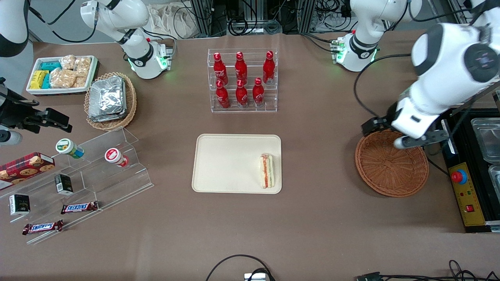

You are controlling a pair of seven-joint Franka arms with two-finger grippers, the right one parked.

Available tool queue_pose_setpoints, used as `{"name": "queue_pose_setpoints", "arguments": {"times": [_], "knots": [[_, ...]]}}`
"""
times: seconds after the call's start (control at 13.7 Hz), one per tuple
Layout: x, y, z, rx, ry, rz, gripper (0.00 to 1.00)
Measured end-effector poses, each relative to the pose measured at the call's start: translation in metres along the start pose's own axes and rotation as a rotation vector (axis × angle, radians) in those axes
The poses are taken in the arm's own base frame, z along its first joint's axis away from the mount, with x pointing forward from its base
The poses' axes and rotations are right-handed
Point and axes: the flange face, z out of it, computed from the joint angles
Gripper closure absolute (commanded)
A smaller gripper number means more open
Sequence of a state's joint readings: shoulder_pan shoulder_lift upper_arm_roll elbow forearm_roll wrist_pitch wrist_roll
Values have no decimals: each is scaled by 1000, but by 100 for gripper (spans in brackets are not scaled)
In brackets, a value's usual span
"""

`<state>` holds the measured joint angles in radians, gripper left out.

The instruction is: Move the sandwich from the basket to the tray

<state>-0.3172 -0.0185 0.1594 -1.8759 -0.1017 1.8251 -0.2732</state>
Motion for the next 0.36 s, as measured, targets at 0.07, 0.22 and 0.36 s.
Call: {"name": "queue_pose_setpoints", "arguments": {"times": [0.07, 0.22, 0.36], "knots": [[0, -9, -5, 1, -7, 46, 0], [4, -21, -13, 1, -6, 117, 0], [8, -20, -26, 43, 0, 203, 0]]}}
